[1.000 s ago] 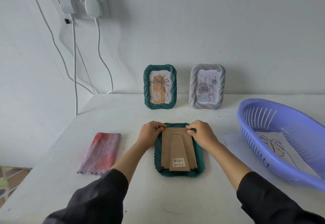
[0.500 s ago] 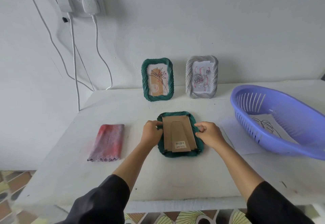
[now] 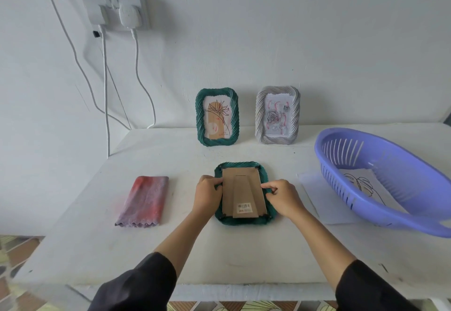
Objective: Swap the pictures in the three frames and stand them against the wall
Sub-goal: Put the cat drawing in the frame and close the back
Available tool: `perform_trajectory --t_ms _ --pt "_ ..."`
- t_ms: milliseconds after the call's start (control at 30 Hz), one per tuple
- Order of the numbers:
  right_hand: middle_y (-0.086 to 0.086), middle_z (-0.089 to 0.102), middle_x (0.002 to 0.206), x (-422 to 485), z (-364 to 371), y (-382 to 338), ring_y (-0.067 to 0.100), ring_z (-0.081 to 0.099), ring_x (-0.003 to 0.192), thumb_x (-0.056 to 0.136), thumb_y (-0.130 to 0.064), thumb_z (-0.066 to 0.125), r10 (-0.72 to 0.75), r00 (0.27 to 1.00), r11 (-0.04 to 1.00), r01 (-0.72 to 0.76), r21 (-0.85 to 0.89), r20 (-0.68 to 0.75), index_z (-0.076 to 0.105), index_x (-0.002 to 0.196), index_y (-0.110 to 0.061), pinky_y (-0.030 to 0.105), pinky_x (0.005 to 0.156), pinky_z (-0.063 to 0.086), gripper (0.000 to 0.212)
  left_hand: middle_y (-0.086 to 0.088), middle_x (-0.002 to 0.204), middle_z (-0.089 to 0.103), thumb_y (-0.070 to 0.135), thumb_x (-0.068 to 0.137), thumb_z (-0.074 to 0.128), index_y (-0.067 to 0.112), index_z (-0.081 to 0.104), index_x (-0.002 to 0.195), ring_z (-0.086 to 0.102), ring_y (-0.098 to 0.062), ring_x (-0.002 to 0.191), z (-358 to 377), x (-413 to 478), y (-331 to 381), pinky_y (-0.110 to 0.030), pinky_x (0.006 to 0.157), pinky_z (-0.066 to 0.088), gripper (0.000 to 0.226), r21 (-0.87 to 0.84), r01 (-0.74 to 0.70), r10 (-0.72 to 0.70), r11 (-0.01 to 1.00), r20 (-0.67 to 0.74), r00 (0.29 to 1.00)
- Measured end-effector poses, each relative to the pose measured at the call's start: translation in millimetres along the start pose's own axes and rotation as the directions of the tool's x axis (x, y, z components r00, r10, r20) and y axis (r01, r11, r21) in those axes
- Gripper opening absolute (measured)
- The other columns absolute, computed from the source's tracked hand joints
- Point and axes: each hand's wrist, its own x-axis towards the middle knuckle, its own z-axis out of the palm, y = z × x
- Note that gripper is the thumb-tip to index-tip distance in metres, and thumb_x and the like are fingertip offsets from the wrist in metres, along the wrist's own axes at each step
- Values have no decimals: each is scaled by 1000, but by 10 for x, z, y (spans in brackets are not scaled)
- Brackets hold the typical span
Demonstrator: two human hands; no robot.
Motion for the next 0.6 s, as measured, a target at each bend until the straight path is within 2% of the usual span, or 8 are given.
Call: perform_trajectory --t_ms 100,133,233,300,367,433,500,600 --pt "-5 51 82 -6 -9 -9 1 40 62 86 3 50 -14 1000 1000 14 17 7 63 119 -11 15 60 34 39 -12 117 57 8 94 45 10 64 119 50 -23 115 5 -18 6 -11 82 30 32 -15 21 -21 1000 -6 1000" --pt "-5 50 83 -4 -12 -7 2 41 64 86 3 50 -12 1000 1000 11 22 12 62 119 -11 15 63 35 38 -12 115 58 9 94 45 11 64 119 51 -23 114 5 -22 10 -12 82 31 31 -19 23 -23 1000 -4 1000" --pt "-11 42 66 1 -28 6 2 39 60 85 3 51 3 1000 999 -3 38 20 63 118 -11 11 54 32 37 -10 115 61 6 92 45 13 66 116 51 -22 113 -12 -9 24 -15 82 33 33 -18 29 -29 999 0 1000" --pt "-8 40 61 -13 -46 8 4 40 58 84 3 52 43 999 995 -43 87 9 63 117 -9 10 57 33 37 -10 119 61 4 90 45 14 65 117 55 -23 110 -33 21 32 -18 82 37 36 -61 69 -69 996 -7 998" --pt "-2 45 62 -42 -93 -4 12 45 63 83 4 51 81 997 984 -78 159 -8 64 117 -7 17 60 36 37 -10 123 61 4 91 44 13 62 121 58 -24 107 -69 37 60 -23 81 42 37 -125 126 -128 984 -12 992" --pt "6 54 70 -63 -189 -38 18 51 73 83 3 51 72 996 982 -60 177 -61 65 115 -6 20 67 38 36 -10 123 60 6 92 44 12 61 121 58 -26 108 -98 54 81 -29 88 46 35 -161 146 -151 976 -16 988" --pt "20 61 76 -61 -341 -117 29 55 76 81 3 53 -3 986 994 21 105 -166 67 106 5 26 67 40 29 -9 121 61 9 93 45 12 62 120 56 -25 110 -121 62 112 -29 91 44 32 -189 147 -156 971 -33 987" --pt "37 61 87 -14 -586 -355 47 57 85 74 4 58 -155 952 987 142 -70 -263 59 92 19 48 75 47 23 -5 111 61 11 93 46 14 62 117 56 -20 98 -141 68 222 -20 73 43 30 -288 118 -141 950 -60 988"
